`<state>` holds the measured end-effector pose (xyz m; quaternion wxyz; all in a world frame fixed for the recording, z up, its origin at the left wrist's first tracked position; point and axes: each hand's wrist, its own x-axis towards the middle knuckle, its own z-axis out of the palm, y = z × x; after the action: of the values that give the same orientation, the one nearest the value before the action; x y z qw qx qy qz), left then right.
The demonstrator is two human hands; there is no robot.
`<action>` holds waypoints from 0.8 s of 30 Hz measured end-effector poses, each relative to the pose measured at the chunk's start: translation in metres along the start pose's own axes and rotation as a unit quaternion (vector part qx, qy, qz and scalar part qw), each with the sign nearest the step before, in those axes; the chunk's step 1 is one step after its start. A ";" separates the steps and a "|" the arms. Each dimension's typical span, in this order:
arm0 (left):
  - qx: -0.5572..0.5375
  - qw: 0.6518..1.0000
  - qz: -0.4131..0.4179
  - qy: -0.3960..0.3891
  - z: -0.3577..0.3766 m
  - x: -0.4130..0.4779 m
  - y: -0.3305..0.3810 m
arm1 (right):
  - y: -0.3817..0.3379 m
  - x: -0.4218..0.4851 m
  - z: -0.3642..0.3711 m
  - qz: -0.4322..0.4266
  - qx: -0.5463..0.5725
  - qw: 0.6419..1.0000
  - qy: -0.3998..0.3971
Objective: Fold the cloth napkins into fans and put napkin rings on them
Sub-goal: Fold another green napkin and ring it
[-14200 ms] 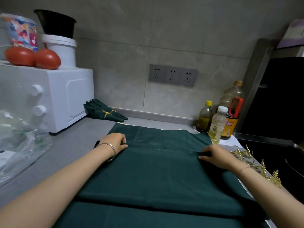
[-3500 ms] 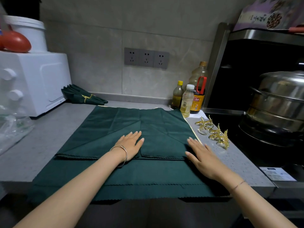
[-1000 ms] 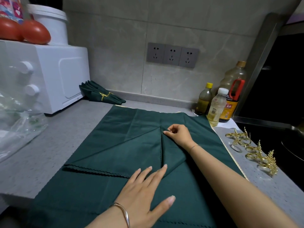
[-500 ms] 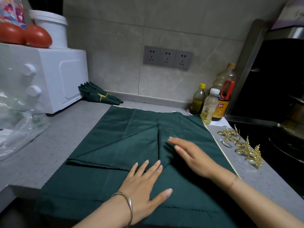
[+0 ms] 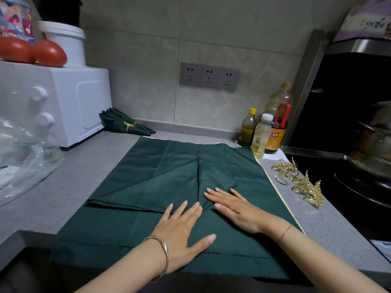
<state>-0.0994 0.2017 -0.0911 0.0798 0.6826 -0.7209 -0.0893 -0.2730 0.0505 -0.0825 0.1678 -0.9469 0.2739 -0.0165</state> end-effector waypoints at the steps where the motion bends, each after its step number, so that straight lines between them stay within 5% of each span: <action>1: 0.000 1.000 0.000 0.000 0.000 0.000 0.000 | 0.005 0.002 -0.001 0.010 -0.001 1.000 0.005; 12: 0.005 1.000 0.002 -0.010 0.000 -0.001 -0.003 | 0.043 0.026 -0.013 0.109 -0.003 0.992 0.064; 24: 0.010 1.000 -0.002 -0.003 -0.016 -0.019 -0.028 | -0.036 -0.009 0.018 -0.088 -0.067 0.969 0.222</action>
<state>-0.0676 0.2187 -0.0816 0.0712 0.6849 -0.7203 -0.0842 -0.2599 0.0893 -0.0875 0.0372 -0.9489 0.2207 -0.2223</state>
